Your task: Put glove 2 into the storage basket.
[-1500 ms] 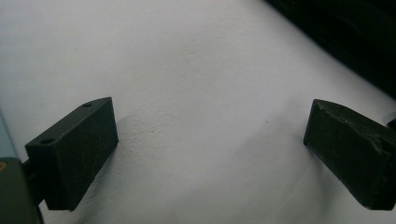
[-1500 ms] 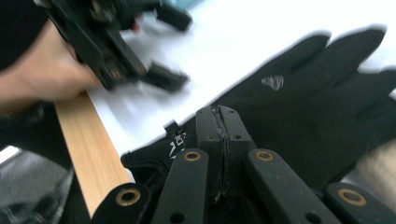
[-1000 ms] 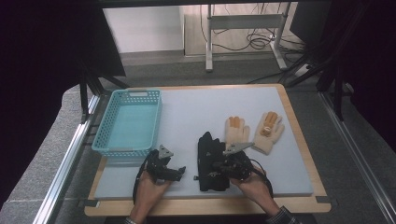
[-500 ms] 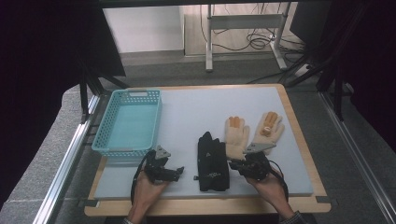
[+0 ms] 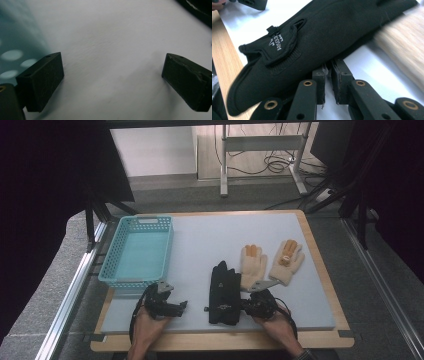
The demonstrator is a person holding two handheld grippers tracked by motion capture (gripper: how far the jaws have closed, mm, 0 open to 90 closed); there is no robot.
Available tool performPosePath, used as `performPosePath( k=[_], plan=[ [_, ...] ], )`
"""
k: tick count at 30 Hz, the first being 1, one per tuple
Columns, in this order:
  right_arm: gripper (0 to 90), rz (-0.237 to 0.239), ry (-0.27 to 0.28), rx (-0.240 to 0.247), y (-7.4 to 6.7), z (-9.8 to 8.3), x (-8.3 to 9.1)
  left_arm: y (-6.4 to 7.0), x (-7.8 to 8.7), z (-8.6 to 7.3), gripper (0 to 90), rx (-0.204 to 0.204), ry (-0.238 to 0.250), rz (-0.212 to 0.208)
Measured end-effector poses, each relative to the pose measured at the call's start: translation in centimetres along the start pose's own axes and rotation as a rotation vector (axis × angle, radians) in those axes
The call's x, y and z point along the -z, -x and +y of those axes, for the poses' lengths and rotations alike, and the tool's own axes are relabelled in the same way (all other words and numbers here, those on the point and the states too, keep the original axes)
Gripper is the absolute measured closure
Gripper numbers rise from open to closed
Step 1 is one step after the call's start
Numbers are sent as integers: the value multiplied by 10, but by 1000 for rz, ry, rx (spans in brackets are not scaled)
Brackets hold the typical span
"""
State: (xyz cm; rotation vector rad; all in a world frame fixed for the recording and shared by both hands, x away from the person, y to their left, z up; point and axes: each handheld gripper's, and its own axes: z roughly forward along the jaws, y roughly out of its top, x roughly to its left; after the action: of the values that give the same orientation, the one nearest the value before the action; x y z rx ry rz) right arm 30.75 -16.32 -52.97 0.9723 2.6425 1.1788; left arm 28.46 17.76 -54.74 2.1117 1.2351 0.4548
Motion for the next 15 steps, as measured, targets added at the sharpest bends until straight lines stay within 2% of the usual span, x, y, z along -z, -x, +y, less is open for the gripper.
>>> performPosePath(
  k=[3, 8, 11, 15],
  plan=[
    [783, 3, 3, 6, -5, 7, -10, -5, 2, -3, 41, 16, 0, 6],
    [778, -2, 10, 32, -13, 22, -28, -13, 4, -6, 26, 18, 0, 18],
    [772, -16, 13, 45, -16, 31, -39, -15, 3, -8, 20, 34, 11, 1],
    [764, -23, 21, 53, -15, 39, -49, -15, 3, -10, 18, 28, 17, 1]
  ],
)
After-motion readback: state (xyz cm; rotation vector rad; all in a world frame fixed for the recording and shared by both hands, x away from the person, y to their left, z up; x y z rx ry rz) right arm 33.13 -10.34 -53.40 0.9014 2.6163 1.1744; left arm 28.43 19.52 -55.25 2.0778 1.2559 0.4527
